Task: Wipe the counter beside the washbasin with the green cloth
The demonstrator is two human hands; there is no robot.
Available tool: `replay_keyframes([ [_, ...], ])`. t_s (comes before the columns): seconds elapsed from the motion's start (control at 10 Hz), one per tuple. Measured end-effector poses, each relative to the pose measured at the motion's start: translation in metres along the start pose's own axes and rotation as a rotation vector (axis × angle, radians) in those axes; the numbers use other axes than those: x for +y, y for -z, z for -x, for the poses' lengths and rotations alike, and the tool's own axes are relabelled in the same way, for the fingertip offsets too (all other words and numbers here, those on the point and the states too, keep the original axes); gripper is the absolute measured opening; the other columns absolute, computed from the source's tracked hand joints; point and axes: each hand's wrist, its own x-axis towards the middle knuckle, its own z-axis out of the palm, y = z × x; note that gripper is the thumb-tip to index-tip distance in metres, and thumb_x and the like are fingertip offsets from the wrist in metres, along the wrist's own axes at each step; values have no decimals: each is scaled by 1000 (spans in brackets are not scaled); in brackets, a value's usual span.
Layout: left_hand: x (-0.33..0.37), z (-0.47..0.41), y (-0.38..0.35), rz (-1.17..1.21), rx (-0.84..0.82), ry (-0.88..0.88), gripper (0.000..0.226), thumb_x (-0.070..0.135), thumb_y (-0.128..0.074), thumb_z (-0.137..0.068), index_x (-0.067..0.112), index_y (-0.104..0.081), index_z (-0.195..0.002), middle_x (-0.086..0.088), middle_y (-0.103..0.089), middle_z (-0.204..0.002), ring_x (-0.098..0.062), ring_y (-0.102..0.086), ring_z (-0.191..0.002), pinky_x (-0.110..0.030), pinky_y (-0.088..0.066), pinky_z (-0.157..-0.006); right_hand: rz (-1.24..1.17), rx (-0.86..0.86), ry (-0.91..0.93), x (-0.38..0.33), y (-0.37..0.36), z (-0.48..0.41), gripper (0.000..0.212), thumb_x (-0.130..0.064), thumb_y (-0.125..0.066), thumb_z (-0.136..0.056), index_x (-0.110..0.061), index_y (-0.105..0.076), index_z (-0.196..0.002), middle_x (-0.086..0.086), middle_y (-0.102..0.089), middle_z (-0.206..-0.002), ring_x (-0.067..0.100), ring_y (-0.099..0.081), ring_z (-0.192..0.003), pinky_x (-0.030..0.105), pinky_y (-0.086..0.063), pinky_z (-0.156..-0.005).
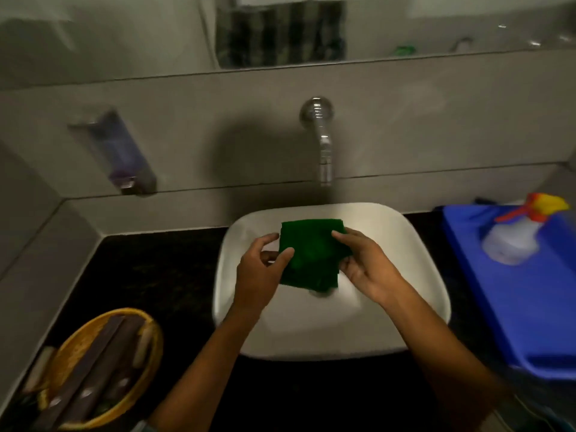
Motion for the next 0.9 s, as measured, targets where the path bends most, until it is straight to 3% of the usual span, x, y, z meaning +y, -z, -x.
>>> replay_keyframes([
  [0.1,24,10,-84,-6,-112,11,42,30,-71,-82,33,-49,-117,0,-71,-89,-9,-69,-80,-20,-59,-64,54,197,162,-35,66,32,41,-6,-63,-89,-12,-49,-127,18,-66,-120,26,-72,-98,34,-62,-74],
  [0.2,53,41,-224,-216,-267,-154,30,30,-68,-84,31,-50,-108,-3,-73,-84,-15,-70,-73,-29,-59,-62,827,750,389,-74,180,84,33,-18,-63,-90,-22,-44,-116,5,-65,-93,24,-65,-71,38,-54,-70],
  [0.3,59,57,-285,-450,-353,-287,29,33,-58,-89,29,-55,-117,-10,-74,-93,-30,-69,-85,-41,-56,-73,1097,883,427,-89,231,103,25,-16,-65,-88,-13,-51,-108,7,-65,-85,31,-60,-71,37,-45,-71],
  [0.4,58,84,-374,-665,-517,-443,33,34,-47,-93,30,-58,-124,-16,-71,-107,-38,-62,-101,-44,-49,-85,1137,921,305,-112,312,129,13,-5,-60,-86,-7,-64,-99,12,-70,-106,31,-63,-102,32,-42,-84],
  [0.5,55,103,-422,-753,-612,-526,37,33,-42,-94,23,-56,-127,-18,-69,-111,-36,-57,-111,-46,-41,-95,1151,973,215,-122,356,146,24,0,-52,-87,-7,-66,-106,17,-66,-118,32,-57,-114,32,-39,-96],
  [0.6,36,138,-464,-856,-739,-622,47,30,-40,-91,8,-52,-131,-22,-65,-120,-35,-34,-138,-58,3,-113,1289,900,107,-123,400,169,36,6,-44,-87,-5,-64,-114,22,-54,-131,34,-50,-124,34,-33,-106],
  [0.7,23,154,-470,-958,-843,-728,48,32,-41,-89,2,-60,-122,-32,-54,-131,-43,-14,-144,-59,27,-106,1515,731,-170,-117,420,181,37,-6,-45,-91,-14,-63,-121,18,-39,-145,33,-43,-132,41,-29,-110],
  [0.8,20,149,-465,-1015,-864,-832,46,35,-41,-86,7,-68,-110,-32,-30,-150,-40,-1,-147,-64,24,-107,1818,742,-353,-109,429,186,33,-28,-46,-91,-28,-65,-117,6,-27,-155,24,-31,-137,46,-23,-108],
  [0.9,29,132,-451,-1053,-778,-855,45,37,-46,-80,11,-71,-106,-25,-38,-148,-36,-16,-146,-67,5,-113,1818,829,-180,-107,424,177,30,-30,-46,-90,-28,-67,-110,6,-36,-150,23,-36,-133,44,-27,-101],
])
